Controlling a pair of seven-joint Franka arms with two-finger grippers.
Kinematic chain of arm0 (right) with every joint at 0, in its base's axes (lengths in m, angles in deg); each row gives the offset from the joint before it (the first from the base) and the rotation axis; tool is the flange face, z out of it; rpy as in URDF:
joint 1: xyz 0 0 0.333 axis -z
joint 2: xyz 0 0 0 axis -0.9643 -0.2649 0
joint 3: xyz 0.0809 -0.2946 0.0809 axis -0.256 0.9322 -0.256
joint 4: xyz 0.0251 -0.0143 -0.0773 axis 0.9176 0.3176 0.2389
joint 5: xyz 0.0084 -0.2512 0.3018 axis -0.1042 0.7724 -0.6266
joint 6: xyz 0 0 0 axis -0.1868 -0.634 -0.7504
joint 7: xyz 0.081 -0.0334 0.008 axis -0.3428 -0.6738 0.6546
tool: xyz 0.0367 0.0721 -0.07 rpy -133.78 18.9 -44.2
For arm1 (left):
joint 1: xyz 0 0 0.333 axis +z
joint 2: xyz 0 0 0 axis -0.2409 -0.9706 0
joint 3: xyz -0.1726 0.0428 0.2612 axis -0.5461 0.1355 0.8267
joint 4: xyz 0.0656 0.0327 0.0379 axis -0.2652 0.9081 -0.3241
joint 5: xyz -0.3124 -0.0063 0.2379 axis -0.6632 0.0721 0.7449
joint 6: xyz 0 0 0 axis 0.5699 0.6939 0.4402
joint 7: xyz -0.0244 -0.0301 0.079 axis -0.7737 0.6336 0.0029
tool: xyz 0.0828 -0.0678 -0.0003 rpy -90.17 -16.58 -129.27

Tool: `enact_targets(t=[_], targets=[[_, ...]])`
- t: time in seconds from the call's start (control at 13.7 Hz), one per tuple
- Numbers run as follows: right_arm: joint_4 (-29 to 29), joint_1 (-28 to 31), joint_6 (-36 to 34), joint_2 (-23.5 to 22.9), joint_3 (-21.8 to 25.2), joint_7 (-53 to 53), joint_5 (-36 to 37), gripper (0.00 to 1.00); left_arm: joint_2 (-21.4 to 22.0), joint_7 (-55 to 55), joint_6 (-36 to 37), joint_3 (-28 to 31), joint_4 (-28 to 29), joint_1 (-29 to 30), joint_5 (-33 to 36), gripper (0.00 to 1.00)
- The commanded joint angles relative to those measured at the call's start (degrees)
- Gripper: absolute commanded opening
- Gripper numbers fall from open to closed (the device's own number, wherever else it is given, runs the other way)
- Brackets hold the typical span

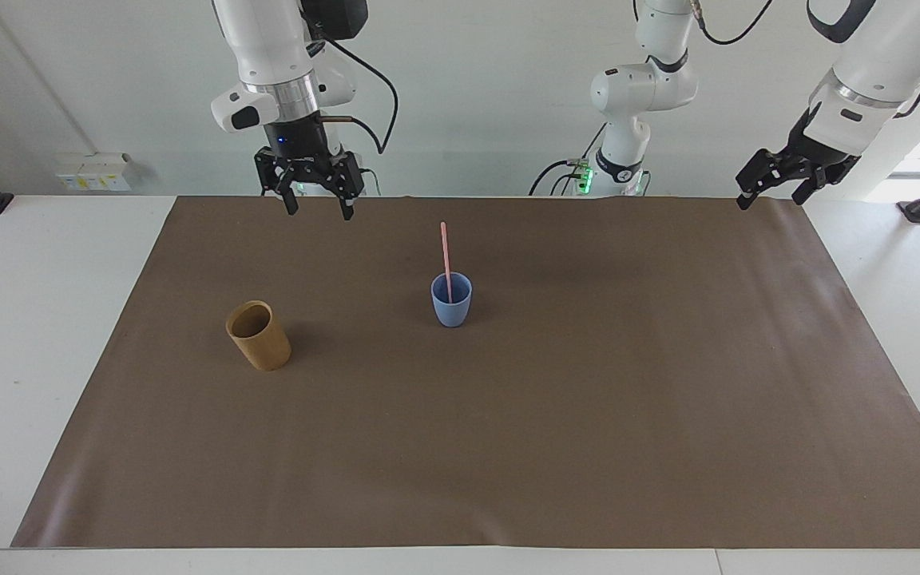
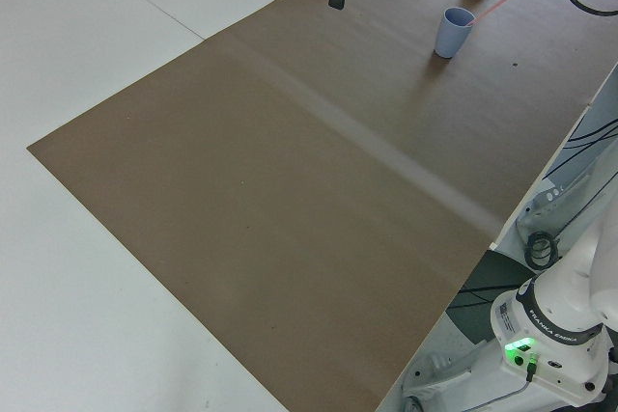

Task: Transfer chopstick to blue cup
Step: 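Open the right gripper to drop the stick and withdraw toward the tan cup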

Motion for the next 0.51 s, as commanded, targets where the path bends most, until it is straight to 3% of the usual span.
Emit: enact_targets(t=[0.0, 0.44], targets=[[-10.89, 2.29, -8.61, -7.21, -0.62, 1.31, 1.79, 1.0, 1.31, 0.22, 0.28, -0.11, 1.14, 0.4, 0.06, 1.0], [-14.86, 6.52, -12.41, -9.95, -0.62, 6.84, 1.09, 1.0, 1.31, 0.22, 0.28, -0.11, 1.14, 0.4, 0.06, 1.0]])
